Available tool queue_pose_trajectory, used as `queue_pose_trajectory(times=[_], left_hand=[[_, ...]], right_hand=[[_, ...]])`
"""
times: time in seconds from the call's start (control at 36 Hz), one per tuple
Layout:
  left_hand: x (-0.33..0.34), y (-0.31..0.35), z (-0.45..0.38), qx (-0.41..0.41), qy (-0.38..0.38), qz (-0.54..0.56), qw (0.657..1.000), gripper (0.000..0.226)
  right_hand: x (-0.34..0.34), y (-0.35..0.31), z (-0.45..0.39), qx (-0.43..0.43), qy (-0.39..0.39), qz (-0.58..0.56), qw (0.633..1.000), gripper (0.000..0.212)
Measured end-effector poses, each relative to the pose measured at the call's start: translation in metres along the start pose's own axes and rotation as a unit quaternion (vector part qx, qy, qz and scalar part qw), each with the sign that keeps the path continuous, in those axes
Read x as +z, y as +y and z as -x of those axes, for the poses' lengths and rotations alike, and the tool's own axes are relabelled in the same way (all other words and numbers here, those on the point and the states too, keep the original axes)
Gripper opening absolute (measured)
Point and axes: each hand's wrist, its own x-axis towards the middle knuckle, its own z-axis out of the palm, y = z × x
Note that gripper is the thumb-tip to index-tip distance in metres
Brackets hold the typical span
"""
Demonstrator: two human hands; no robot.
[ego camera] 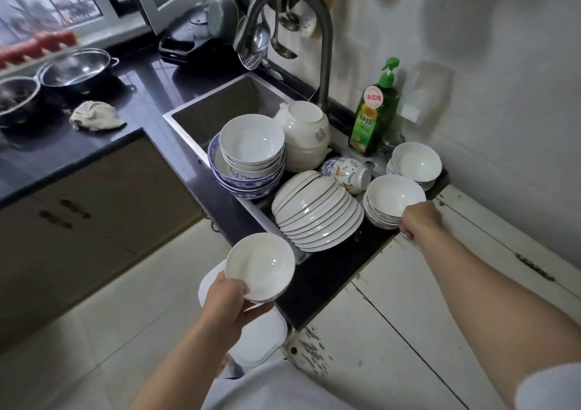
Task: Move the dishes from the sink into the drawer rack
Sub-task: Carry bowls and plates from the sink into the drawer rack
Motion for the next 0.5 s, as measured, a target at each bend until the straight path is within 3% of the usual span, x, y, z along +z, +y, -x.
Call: queue_pose_trajectory(times=[0.11, 0.33, 0.5], left_hand=[[-0.014, 0.01, 0.002, 0.003, -0.013, 0.024, 1.0, 0.056], [-0.055, 0.028, 0.009, 0.02, -0.03, 0.073, 0.997, 0.054], [-0.115, 0.024, 0.015, 0.01, 0.011, 0.115, 0.993, 0.05]], right_hand=[[-0.009, -0.01, 0.049, -0.021, 0.031, -0.017, 0.999, 0.049], [-0.01, -0.012, 0.155, -0.11, 0.06, -0.13, 0.984, 0.051], [0.069, -0.002, 0.244, -0.173, -0.104, -0.101, 0.974, 0.044]])
